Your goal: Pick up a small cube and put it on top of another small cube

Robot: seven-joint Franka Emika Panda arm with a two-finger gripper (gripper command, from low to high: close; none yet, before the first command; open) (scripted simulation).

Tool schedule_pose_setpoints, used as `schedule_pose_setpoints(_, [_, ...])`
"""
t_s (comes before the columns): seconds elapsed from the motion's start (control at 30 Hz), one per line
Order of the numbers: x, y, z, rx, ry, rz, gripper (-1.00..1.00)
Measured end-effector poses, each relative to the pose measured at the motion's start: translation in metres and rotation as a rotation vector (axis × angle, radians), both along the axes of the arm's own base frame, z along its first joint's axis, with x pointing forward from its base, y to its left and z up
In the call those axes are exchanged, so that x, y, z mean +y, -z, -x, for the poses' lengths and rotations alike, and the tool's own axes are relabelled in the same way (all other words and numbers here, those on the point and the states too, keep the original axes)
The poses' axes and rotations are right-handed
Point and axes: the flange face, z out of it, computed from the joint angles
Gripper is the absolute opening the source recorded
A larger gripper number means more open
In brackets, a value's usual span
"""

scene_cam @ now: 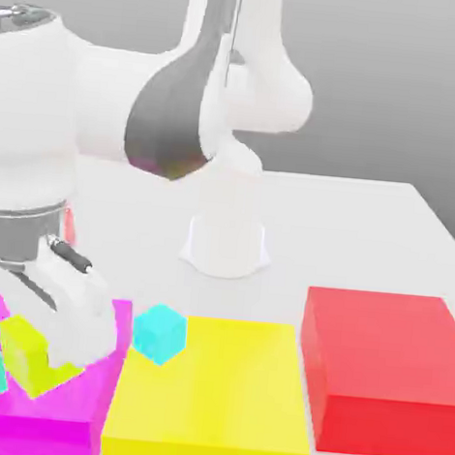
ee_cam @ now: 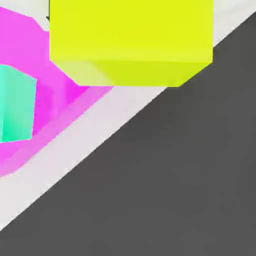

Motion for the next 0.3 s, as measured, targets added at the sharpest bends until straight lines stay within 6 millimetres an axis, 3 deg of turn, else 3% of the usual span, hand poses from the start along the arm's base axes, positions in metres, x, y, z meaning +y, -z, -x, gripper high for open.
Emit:
schedule_pose_setpoints(0.17, [0.000,0.000,0.000,0.000,0.000,0.000,1.00])
schedule_pose_setpoints(0.2, [-0.016,0.006,0.008,0.001,0.056,0.000,1.00])
schedule_pose_setpoints(0.3, [-0.030,-0.028,0.014,0.001,0.105,0.000,1.00])
